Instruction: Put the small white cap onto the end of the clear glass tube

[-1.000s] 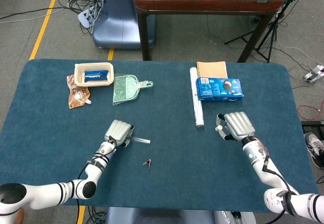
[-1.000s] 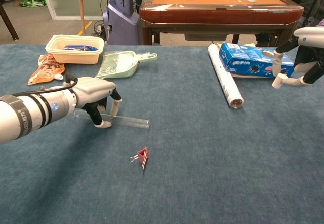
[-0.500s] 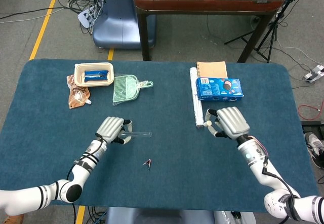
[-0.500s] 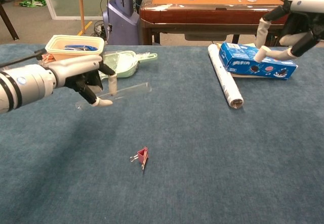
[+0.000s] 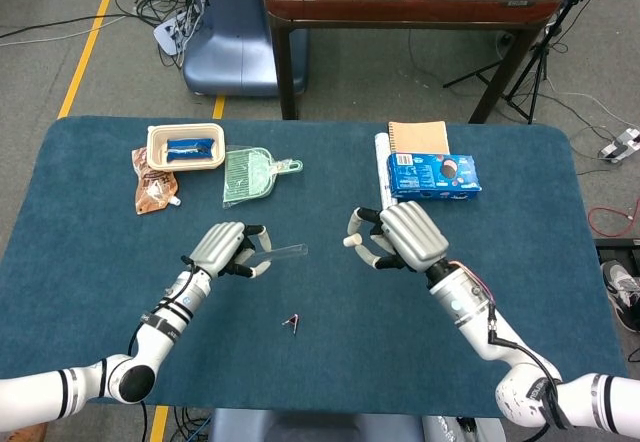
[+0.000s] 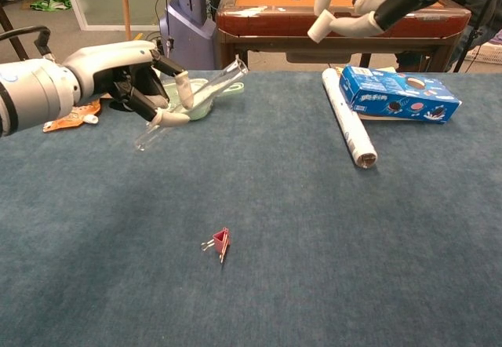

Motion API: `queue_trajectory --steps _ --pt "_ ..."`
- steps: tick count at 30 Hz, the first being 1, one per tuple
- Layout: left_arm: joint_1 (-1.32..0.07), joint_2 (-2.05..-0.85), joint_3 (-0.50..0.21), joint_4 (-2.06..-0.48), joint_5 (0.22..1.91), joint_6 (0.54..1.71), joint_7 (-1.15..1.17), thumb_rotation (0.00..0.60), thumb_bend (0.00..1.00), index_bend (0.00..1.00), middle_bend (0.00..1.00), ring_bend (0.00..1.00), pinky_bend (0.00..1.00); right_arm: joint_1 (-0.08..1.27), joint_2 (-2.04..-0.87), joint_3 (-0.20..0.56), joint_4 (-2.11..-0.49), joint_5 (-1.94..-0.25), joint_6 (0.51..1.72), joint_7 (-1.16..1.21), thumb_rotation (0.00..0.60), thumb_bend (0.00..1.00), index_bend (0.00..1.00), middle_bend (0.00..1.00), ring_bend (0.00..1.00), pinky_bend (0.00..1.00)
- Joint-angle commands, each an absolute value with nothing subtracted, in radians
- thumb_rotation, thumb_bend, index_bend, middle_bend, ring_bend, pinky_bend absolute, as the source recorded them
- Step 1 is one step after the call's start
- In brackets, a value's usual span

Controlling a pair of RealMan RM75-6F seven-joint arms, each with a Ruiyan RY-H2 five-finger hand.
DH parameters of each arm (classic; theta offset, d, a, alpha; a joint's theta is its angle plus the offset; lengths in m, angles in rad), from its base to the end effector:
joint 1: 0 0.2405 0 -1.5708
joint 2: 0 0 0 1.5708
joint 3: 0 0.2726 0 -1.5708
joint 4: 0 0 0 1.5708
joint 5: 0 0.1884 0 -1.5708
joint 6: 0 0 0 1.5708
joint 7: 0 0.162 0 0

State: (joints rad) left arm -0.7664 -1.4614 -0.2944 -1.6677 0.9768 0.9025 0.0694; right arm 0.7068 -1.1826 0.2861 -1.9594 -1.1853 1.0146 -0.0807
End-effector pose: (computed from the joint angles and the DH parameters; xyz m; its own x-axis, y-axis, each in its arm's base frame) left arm -0.1165 0.3707 0.0254 0.0238 0.4065 0.9133 0.9655 -0.2464 0.0845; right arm -0.0881 -0.3374 0.1133 0.1272 -0.2714 0.9540 -0.8936 -0.4487 -0.0085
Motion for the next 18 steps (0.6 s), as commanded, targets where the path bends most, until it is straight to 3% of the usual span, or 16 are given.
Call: queue_trajectory --steps 1,18 --pt "-0.772 -1.464 -0.301 -1.677 0.961 0.901 0.062 0.6 0.26 0.61 1.0 1.0 0.95 0.716 -1.188 0.292 -1.965 -1.187 1.011 -0.074 0.6 0.39 0.63 1.0 1.0 1.0" --pt "-0.786 -1.477 -0.304 -1.702 0.934 0.923 0.047 0.6 0.26 0.62 1.0 1.0 0.95 0.765 -1.239 0.298 -1.934 -1.161 0.99 -0.085 0.6 0.39 0.63 1.0 1.0 1.0"
